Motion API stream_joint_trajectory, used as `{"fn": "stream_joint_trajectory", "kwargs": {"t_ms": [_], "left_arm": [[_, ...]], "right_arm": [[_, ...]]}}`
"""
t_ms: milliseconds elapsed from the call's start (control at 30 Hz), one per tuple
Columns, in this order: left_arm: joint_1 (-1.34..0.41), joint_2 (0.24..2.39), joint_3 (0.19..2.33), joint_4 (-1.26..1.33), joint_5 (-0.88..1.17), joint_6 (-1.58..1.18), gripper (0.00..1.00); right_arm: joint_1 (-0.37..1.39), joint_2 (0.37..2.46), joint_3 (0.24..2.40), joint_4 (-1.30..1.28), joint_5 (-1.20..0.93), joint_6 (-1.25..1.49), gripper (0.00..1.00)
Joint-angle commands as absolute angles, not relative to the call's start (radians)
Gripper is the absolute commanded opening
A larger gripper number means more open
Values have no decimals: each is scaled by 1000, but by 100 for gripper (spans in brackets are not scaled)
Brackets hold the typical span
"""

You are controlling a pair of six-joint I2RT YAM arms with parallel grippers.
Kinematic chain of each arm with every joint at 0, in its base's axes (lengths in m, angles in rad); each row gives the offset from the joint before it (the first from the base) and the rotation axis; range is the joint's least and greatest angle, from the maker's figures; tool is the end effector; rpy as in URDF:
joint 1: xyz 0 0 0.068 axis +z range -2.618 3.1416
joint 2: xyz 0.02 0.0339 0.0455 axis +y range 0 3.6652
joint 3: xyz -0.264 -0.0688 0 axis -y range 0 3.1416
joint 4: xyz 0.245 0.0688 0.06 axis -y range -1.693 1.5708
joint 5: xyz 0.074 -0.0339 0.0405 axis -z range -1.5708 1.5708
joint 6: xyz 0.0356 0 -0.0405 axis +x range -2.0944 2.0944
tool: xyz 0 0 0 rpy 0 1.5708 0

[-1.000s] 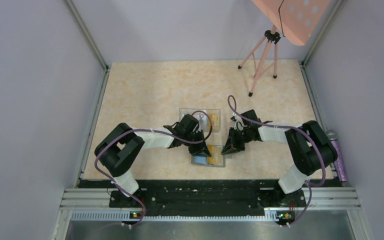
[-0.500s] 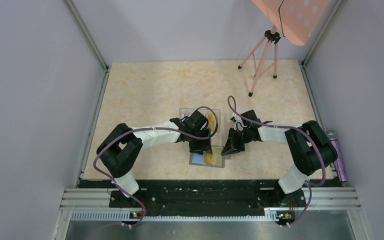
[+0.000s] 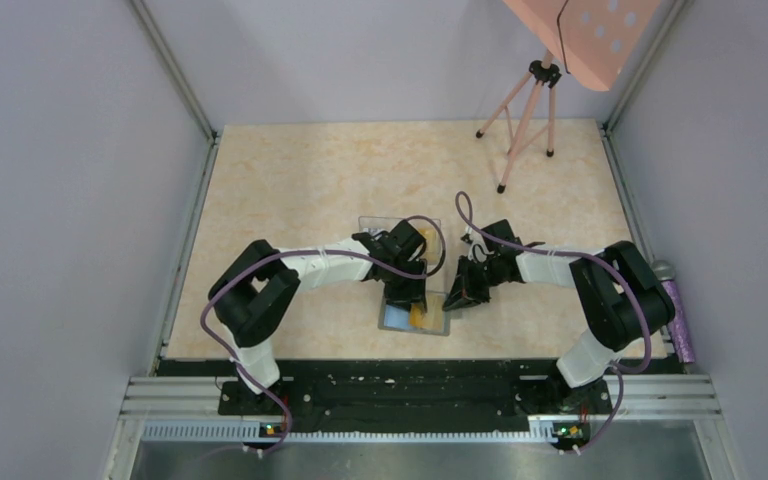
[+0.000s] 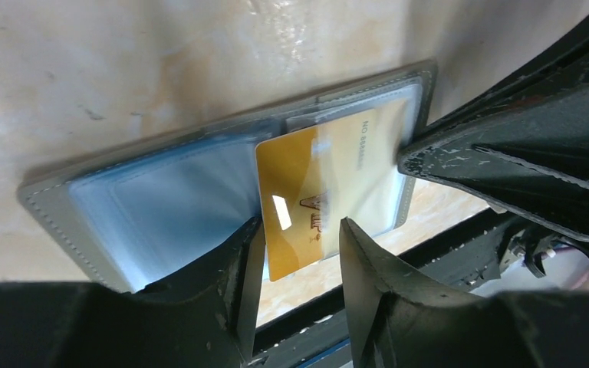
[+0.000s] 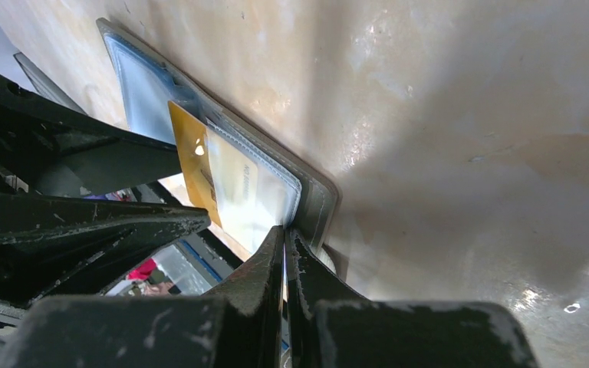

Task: Put the credit cards into the card holder
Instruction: Insert the credit card into the card holder.

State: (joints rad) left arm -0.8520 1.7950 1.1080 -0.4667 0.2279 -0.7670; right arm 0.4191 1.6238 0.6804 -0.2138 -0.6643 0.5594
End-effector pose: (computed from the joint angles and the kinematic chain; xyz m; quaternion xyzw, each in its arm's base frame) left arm 0.2245 -0.2689 0.1625 0.0648 0.9701 -0.2257 0.0614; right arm 0.2353 0.1289 0.1206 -0.0019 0.9276 0.3729 0.0214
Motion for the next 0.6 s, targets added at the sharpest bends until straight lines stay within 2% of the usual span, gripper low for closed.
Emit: {"fn": "stream_joint_trajectory", "kwargs": {"t_ms": [0, 267, 467, 567], "left_arm": [[-866, 1822, 1131, -369, 317, -752, 45], [-871, 1877, 1177, -306, 443, -770, 42], [-873, 1860, 1193, -367, 403, -753, 44], [-873, 1826, 1222, -475, 296, -716, 48]], "right_arm": [[430, 1604, 660, -239, -652, 542, 0], [430, 1604, 669, -246, -652, 543, 0], [430, 1585, 691, -278, -640, 537, 0], [430, 1560, 721, -322, -621, 522, 13]]}}
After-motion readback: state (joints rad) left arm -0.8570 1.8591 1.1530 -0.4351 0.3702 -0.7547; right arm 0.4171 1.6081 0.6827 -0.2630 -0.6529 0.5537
